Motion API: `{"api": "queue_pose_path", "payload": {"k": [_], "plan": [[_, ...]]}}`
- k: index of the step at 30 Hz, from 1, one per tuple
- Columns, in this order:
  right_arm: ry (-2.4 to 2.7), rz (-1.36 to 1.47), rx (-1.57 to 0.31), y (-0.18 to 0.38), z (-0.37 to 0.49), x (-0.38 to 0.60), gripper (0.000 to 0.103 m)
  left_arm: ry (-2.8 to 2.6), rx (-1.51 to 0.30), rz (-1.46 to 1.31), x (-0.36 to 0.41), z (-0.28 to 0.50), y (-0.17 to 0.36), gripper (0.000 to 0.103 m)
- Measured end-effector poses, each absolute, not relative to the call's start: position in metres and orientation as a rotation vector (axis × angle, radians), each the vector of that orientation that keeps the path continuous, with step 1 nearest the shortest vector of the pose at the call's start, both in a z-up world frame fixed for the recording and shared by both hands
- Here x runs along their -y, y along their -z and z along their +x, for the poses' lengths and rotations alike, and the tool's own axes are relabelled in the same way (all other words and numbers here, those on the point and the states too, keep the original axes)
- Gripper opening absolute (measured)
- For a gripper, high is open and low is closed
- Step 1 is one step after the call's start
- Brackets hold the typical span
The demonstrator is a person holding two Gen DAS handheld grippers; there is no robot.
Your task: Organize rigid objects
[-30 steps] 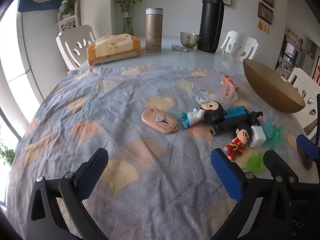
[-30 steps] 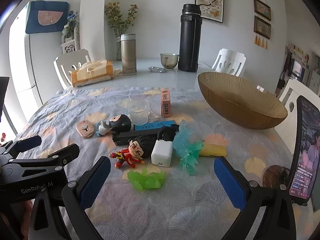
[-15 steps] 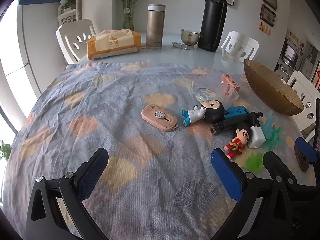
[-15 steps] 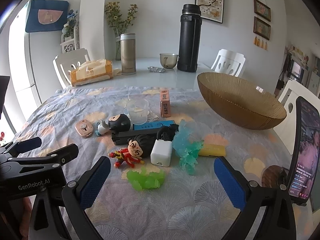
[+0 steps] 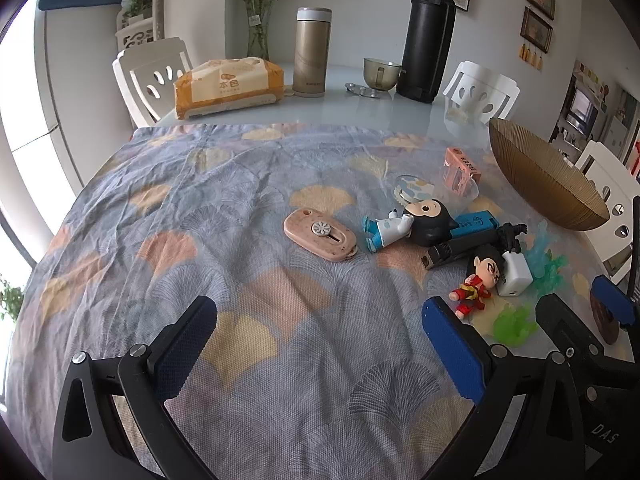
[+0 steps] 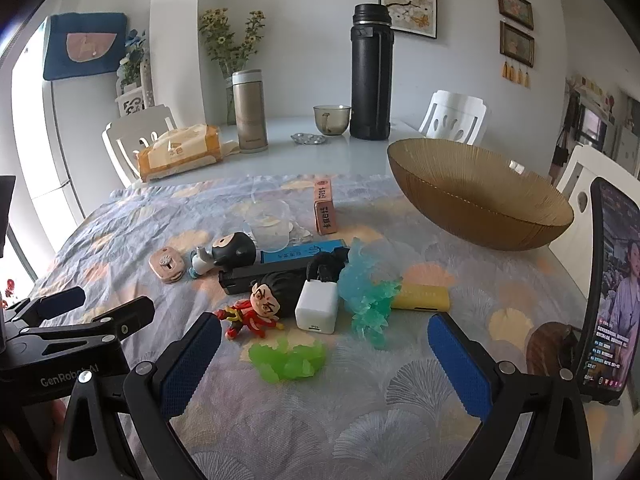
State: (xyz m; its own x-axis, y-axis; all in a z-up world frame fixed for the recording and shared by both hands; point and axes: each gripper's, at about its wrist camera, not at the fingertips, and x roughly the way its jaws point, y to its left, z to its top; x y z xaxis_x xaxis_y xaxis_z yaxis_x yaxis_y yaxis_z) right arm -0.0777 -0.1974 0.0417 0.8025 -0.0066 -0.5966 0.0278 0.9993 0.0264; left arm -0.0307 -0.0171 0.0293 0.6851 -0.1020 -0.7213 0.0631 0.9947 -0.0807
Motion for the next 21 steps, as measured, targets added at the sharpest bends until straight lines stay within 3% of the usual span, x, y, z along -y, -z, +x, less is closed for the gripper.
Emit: {"api": "queue_pose_path", "payload": {"k": [8,21], "plan": [[0.029,0.118,-0.614,-0.047,-0.083,0.215,0.103,0.08,-0.812,-0.045,0.016,-0.031,-0.03,0.102],[-0.045,0.174,-0.794,-0.049,-0.106,0.265,0.102,0.219,-0.91,0.122,-0.004,-0.006,-0.053,0.102]]}}
